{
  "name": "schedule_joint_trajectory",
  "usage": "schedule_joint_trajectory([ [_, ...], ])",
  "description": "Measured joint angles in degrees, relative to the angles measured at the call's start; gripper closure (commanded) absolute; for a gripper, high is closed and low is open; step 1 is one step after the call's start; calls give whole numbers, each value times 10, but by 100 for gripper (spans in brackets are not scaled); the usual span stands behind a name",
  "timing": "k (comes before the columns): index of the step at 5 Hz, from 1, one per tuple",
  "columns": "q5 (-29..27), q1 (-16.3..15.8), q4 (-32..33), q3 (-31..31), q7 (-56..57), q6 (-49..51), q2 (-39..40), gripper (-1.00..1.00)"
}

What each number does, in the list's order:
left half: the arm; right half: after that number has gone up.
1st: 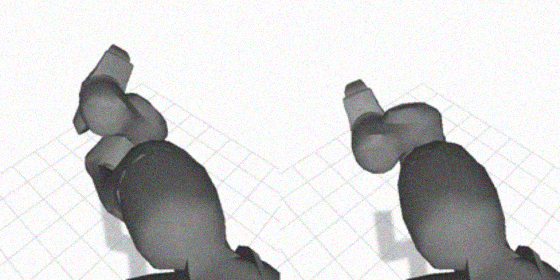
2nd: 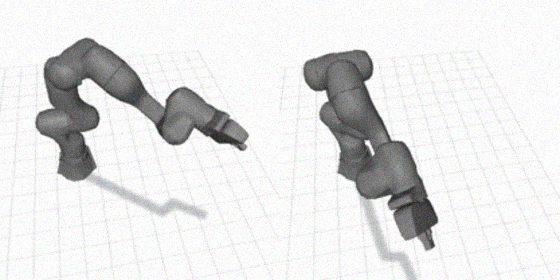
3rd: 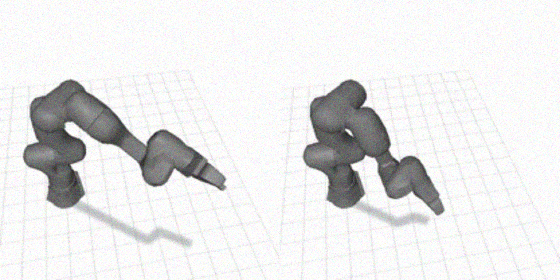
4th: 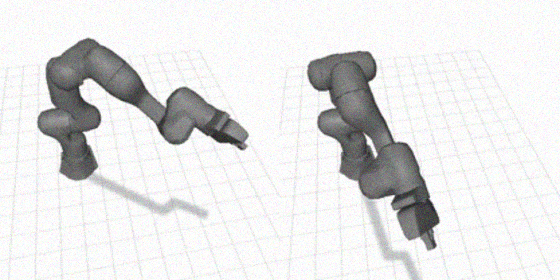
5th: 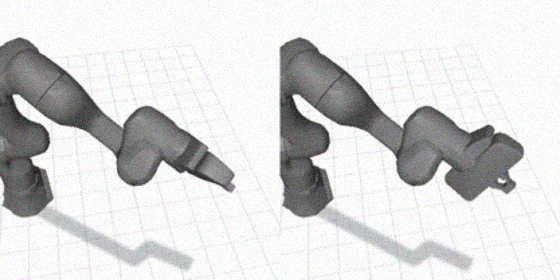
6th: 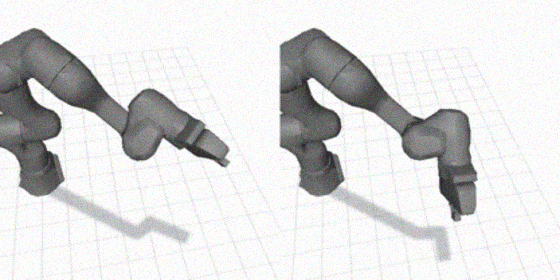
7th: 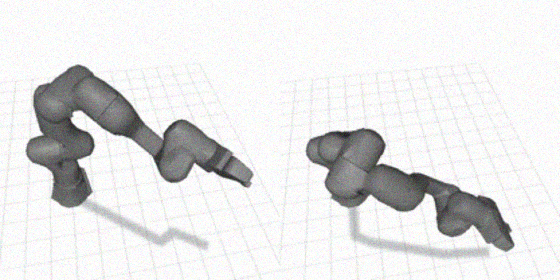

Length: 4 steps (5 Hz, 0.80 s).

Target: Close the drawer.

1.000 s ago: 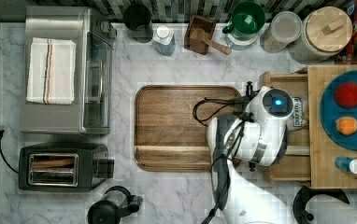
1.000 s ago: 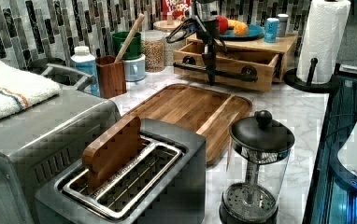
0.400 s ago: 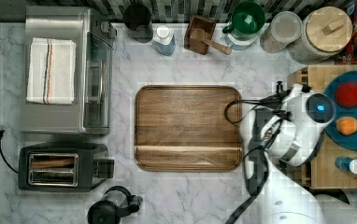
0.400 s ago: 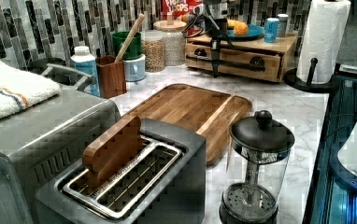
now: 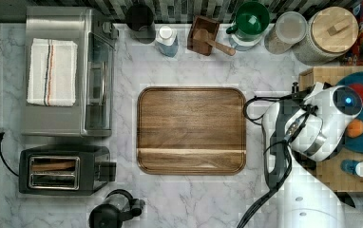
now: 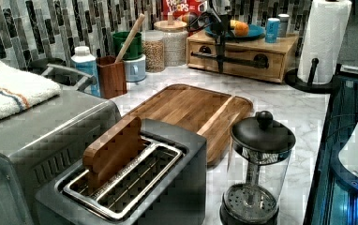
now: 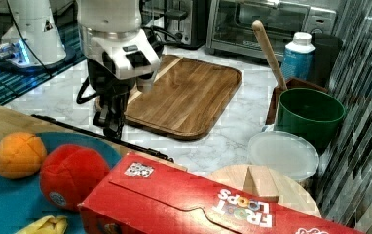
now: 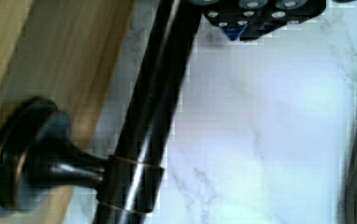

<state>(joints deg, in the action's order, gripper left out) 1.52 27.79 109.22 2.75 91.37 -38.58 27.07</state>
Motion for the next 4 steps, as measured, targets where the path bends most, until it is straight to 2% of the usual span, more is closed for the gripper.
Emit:
schedule_joint_trajectory([
  [1,-11,1,-26,0,6,23,14,100],
  [4,-14,3,-35,-3,19,29,19,100],
])
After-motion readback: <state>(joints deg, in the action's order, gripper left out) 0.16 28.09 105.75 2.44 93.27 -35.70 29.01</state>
